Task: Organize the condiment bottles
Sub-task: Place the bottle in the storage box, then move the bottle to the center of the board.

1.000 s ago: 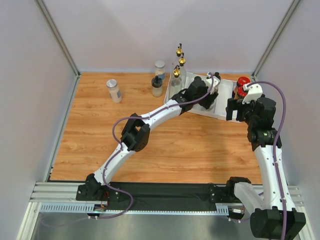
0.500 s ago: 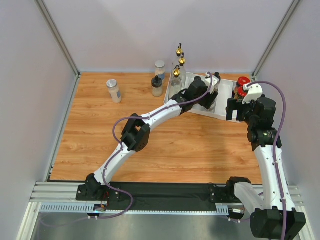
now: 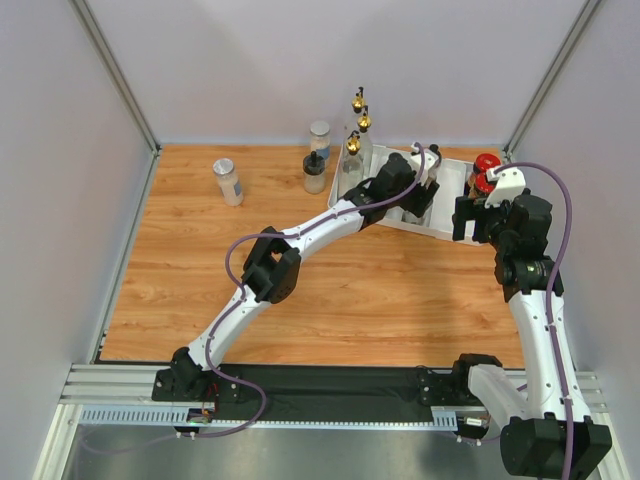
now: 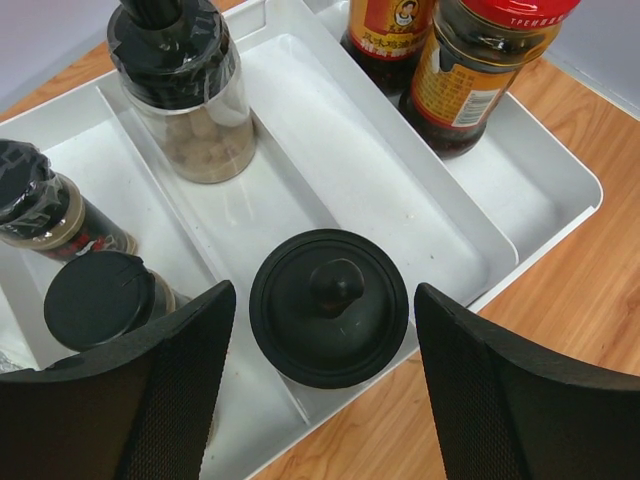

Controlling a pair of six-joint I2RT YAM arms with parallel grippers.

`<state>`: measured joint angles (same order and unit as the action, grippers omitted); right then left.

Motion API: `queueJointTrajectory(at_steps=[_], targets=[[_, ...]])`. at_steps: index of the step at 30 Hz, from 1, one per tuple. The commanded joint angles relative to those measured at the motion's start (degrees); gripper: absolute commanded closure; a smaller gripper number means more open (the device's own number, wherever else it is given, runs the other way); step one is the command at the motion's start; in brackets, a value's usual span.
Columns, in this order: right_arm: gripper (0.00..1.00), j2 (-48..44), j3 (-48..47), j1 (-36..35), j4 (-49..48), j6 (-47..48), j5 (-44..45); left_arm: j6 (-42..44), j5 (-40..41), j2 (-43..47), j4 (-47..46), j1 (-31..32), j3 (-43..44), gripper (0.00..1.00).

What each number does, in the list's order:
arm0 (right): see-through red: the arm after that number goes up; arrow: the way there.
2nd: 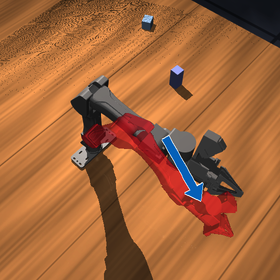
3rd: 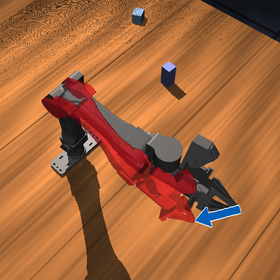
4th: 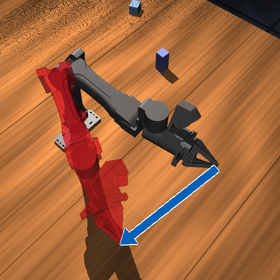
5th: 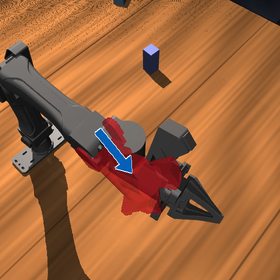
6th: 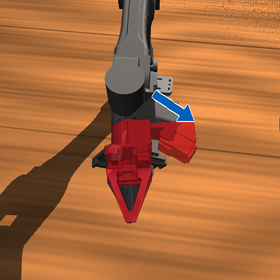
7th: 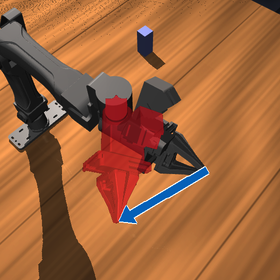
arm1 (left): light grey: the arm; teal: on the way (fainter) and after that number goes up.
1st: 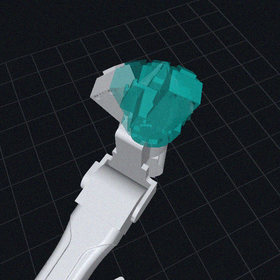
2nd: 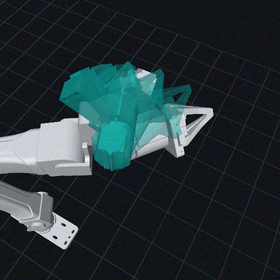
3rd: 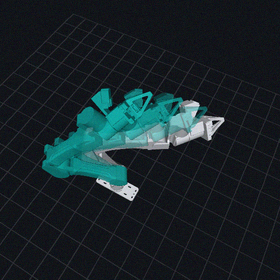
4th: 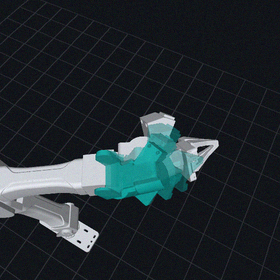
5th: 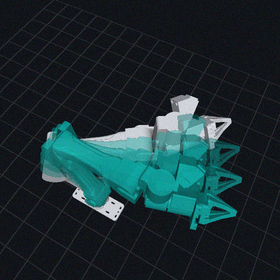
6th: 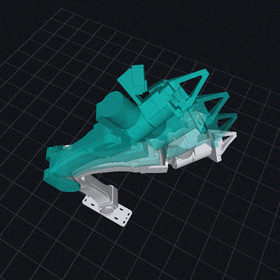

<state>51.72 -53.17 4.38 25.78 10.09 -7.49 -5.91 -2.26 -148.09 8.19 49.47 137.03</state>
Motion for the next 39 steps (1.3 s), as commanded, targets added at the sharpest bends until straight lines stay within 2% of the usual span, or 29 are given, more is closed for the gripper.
queueJointTrajectory(at_steps=[1,10,15,19,24,25,30,36,39], targets=[[0.0,-0.66,0.52,0.28,-2.58,-0.6,1.07,-0.77,-0.2,3.86,-2.47,0.45,-0.54,0.2],[0.0,-0.83,0.52,0.28,-2.32,-0.07,0.37,0.81,-1.95,10.97,-3.0,0.54,-3.26,0.19],[0.0,-1.45,0.61,0.63,-2.14,0.55,-1.03,1.52,-5.38,16.77,-3.0,0.97,-8.17,0.18],[0.0,-1.98,0.52,1.15,-1.17,1.77,-4.02,3.1,-7.58,24.77,-2.65,1.33,-14.76,0.18],[0.0,-2.68,0.78,2.3,0.76,4.58,-11.03,7.3,-9.07,35.31,-0.55,1.33,-27.15,0.17],[0.0,-3.03,0.87,2.47,1.2,5.03,-12.19,7.93,-9.34,39.24,-0.45,1.41,-31.43,0.16],[0.0,-2.77,1.05,2.65,3.22,8.71,-20.53,10.04,-8.46,53.13,4.01,0.19,-42.27,0.15],[0.0,0.65,0.17,2.65,9.1,17.67,-32.57,9.25,-6.62,68.95,11.67,-3.15,-54.4,0.14],[0.0,1.62,1.22,2.65,11.57,24.7,-39.78,11.53,-1.45,76.95,15.53,-4.03,-60.47,0.13]])
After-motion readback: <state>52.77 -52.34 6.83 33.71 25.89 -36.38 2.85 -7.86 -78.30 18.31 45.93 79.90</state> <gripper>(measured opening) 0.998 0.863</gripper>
